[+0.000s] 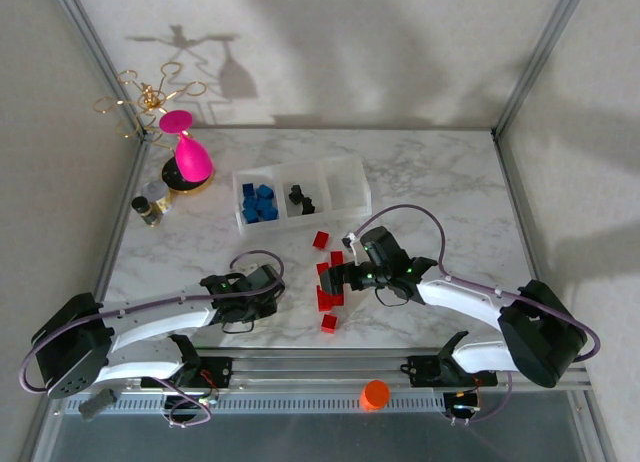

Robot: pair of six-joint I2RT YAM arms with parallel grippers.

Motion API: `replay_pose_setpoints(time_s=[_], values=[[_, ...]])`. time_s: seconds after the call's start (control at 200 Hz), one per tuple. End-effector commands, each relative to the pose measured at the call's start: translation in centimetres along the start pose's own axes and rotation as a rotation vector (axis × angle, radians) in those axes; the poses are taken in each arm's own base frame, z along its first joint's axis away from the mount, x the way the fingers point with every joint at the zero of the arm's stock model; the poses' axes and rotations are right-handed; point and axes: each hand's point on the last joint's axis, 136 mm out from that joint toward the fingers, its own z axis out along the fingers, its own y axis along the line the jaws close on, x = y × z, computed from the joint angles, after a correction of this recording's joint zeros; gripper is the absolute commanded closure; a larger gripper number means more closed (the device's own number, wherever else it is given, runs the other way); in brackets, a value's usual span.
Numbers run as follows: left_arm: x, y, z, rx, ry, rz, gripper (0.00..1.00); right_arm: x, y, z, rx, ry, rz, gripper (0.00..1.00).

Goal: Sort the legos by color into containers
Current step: Pick up the lego from the middle-left of the table, then place the lego in the container.

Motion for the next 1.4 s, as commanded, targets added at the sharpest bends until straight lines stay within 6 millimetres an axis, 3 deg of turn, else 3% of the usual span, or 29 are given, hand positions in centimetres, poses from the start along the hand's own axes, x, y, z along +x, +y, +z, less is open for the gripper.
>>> replay_pose_setpoints(time_s=[0.0,0.15,0.33,0.526,0.546,0.741,0.906,1.061,1.392], values=[[-0.4,0.3,-0.3,-0.037,-0.021,0.001,0.70,-0.9,0.3,-0.2,0.009,-0.029,-0.004,0.01],[-1.1,0.0,-1.0,-0.044,-0.046,0.017,0.73,-1.3,0.6,-0.4,0.006,-0.041,-0.010,0.01],[-3.4,-1.7,-3.1,-0.044,-0.116,0.049,0.74,-2.2,1.1,-1.2,-0.008,-0.069,-0.005,0.01],[-8.5,-6.0,-6.4,-0.026,-0.251,0.100,0.73,-4.9,0.3,-2.9,-0.009,-0.134,0.046,0.01],[-9.2,-6.6,-6.8,-0.020,-0.264,0.108,0.73,-5.4,-0.5,-3.2,0.001,-0.150,0.066,0.01],[-15.5,-11.2,-7.3,-0.057,-0.346,0.175,0.73,-8.4,-2.6,-5.1,0.037,-0.228,0.127,0.01],[-20.6,-13.6,-5.1,-0.096,-0.373,0.173,0.74,-9.7,-3.6,-5.9,0.046,-0.278,0.159,0.01],[-24.1,-15.3,-2.2,-0.137,-0.371,0.180,0.74,-9.7,-4.3,-5.7,0.054,-0.282,0.174,0.01],[-27.8,-16.6,3.8,-0.217,-0.326,0.201,0.74,-9.7,-5.2,-5.2,0.064,-0.273,0.182,0.01]])
